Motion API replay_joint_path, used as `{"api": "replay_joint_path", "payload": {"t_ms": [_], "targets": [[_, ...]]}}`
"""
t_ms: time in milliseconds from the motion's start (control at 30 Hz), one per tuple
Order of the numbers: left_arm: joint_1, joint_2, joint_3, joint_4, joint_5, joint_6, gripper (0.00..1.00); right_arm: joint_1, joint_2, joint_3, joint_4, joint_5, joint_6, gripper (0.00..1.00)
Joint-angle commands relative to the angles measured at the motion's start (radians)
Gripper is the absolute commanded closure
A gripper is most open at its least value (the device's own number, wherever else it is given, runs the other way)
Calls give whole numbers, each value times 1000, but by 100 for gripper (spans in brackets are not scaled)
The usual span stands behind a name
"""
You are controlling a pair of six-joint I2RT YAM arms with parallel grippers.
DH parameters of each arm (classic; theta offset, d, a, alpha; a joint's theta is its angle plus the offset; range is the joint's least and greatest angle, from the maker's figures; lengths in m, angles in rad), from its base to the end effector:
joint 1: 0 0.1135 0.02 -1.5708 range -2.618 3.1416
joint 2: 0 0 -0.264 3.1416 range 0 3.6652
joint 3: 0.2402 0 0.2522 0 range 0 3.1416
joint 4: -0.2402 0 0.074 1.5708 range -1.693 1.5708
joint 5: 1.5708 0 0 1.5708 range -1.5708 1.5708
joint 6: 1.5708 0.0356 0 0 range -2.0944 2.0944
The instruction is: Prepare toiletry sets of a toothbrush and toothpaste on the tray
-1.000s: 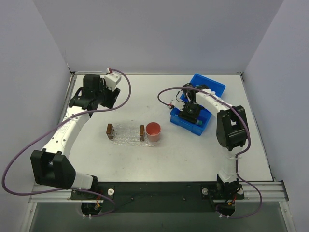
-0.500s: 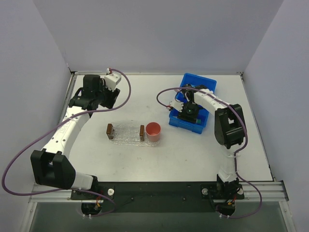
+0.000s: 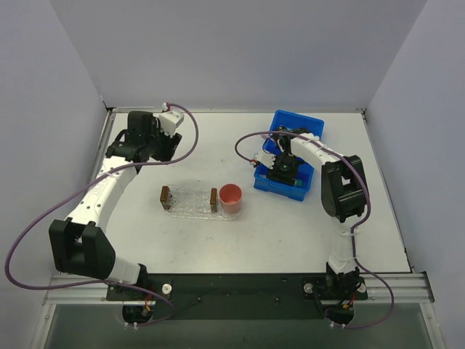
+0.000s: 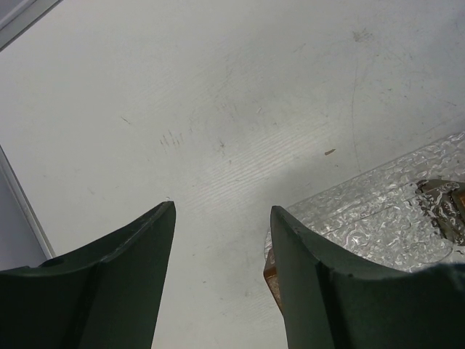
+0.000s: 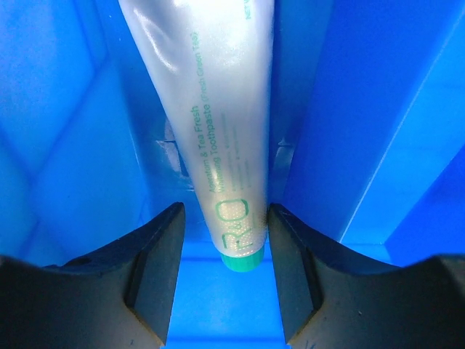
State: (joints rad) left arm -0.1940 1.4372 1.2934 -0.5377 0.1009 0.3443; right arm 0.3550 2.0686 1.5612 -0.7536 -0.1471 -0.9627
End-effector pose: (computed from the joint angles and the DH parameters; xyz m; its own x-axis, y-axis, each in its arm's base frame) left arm 0.3141 -0.0654 0.3305 -0.4912 0.4388 -0.7525 0.4615 0.8638 0.2024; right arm 0.3944 0.1518 0.1749 -0.1936 -0.9376 -0.2887 -0.9533 0.2493 -0.1705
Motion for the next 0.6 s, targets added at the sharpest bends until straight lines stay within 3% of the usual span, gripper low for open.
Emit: {"api": "replay_joint_path", "payload": {"t_ms": [0, 133, 567], "targets": [[7, 11, 61, -1, 3, 2, 35, 4, 61, -4, -26, -68, 30, 53], [8, 23, 73, 4, 10, 2, 35, 7, 73, -1, -26, -46, 45, 53], [7, 19, 66, 33, 26, -7, 35, 16, 73, -3, 3, 3, 91, 72]]}}
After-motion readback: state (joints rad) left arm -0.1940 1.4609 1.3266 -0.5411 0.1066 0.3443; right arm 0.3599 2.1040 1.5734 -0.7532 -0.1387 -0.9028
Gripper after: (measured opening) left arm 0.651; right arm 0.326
